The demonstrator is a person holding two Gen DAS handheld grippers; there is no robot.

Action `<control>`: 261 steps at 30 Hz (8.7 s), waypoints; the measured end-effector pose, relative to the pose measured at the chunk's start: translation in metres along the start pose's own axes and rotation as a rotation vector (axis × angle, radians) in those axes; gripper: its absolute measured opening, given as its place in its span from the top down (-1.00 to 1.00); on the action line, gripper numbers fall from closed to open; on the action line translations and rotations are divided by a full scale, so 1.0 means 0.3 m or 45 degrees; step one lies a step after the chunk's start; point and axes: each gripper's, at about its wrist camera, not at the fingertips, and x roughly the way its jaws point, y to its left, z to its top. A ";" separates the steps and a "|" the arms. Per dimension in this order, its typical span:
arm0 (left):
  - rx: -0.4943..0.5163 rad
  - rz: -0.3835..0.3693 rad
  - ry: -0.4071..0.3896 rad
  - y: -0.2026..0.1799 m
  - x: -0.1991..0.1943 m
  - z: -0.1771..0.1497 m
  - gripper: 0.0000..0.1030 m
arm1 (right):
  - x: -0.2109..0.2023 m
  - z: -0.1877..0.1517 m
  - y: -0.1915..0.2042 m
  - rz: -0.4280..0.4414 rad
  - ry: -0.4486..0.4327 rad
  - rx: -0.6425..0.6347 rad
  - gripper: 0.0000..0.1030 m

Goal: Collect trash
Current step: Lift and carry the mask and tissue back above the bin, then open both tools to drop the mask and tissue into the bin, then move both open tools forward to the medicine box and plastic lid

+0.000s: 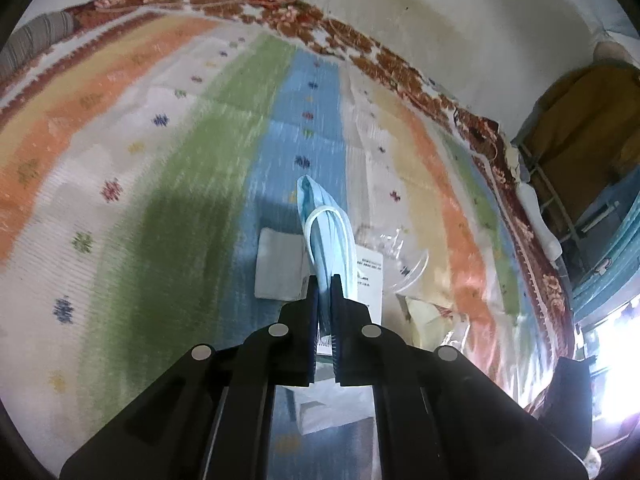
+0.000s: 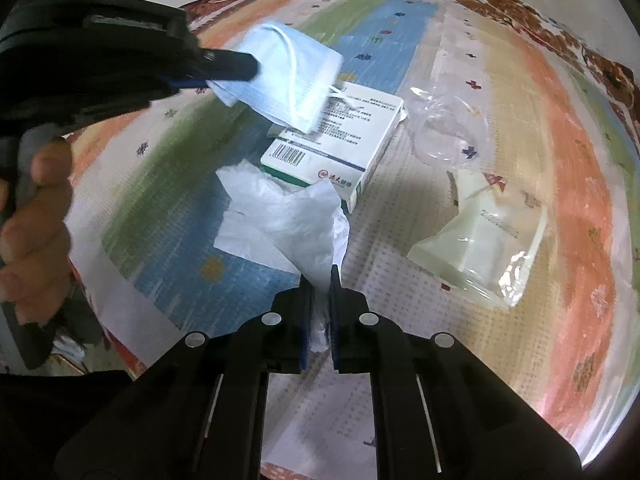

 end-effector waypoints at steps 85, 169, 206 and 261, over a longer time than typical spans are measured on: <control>0.193 0.054 -0.030 -0.154 -0.701 -0.713 0.92 | -0.508 -0.641 0.180 -0.110 -0.174 0.149 0.90; 0.190 0.408 0.096 -0.149 -0.526 -0.774 -0.32 | -0.382 -0.714 0.187 -0.065 0.008 0.261 -0.07; 0.123 0.294 0.135 -0.084 -0.278 -0.376 -0.89 | -0.499 -0.263 -0.061 -0.104 -0.323 0.315 -0.83; 0.197 0.263 0.055 -0.097 0.157 -0.194 -0.89 | -0.016 0.231 -0.342 0.193 -0.256 0.680 -0.22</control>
